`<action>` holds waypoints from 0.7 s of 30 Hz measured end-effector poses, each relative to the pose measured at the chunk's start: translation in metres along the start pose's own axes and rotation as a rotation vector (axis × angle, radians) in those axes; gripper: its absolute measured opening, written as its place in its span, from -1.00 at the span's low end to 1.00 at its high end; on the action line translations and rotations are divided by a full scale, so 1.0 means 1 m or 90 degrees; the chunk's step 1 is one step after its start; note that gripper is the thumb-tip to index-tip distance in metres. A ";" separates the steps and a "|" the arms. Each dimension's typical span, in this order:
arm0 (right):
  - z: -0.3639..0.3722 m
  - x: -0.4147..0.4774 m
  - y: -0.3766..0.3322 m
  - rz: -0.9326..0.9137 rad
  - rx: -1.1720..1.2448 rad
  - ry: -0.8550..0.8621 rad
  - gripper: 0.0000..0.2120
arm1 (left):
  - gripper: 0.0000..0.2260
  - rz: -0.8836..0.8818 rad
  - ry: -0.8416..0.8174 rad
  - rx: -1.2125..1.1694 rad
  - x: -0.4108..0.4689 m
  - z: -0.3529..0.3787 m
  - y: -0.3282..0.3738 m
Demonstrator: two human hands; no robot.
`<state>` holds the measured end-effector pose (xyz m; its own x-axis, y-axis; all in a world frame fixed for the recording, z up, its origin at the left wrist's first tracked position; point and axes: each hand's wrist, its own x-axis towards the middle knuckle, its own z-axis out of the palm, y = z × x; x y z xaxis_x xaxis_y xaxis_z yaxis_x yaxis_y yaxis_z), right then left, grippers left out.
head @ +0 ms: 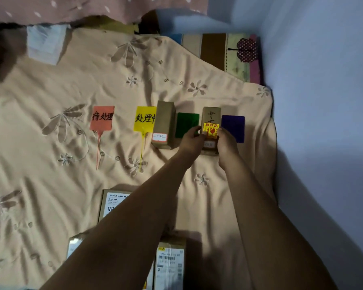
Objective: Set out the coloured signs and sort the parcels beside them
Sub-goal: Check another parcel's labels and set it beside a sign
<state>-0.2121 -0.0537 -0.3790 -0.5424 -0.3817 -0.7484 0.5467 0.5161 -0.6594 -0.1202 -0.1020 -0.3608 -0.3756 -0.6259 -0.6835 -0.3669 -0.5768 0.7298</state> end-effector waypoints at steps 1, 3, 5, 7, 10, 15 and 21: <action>0.000 0.002 0.001 0.000 0.001 -0.005 -0.82 | -0.58 -0.008 0.005 -0.002 0.001 0.001 -0.001; -0.001 0.002 -0.001 0.001 -0.006 -0.007 -0.81 | -0.57 -0.015 0.010 -0.012 0.004 0.001 -0.002; -0.001 -0.004 -0.005 -0.006 -0.017 0.003 -0.76 | -0.54 -0.025 0.018 -0.016 0.002 -0.001 0.001; -0.002 -0.013 -0.009 -0.023 -0.014 0.019 -0.69 | -0.53 -0.030 0.038 0.000 -0.004 -0.003 0.008; -0.003 -0.024 -0.020 -0.063 -0.026 0.040 -0.66 | -0.56 0.001 0.068 0.027 -0.009 -0.007 0.020; 0.008 -0.055 -0.051 -0.149 -0.099 0.089 -0.64 | -0.77 0.055 0.060 0.037 -0.032 -0.019 0.048; 0.034 -0.110 -0.068 -0.218 -0.170 0.092 -0.59 | -0.53 0.105 0.064 0.020 -0.074 -0.053 0.070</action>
<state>-0.1679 -0.0728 -0.2544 -0.7571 -0.4635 -0.4603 0.1468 0.5659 -0.8113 -0.0733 -0.1238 -0.2584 -0.3465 -0.7606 -0.5490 -0.3341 -0.4468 0.8299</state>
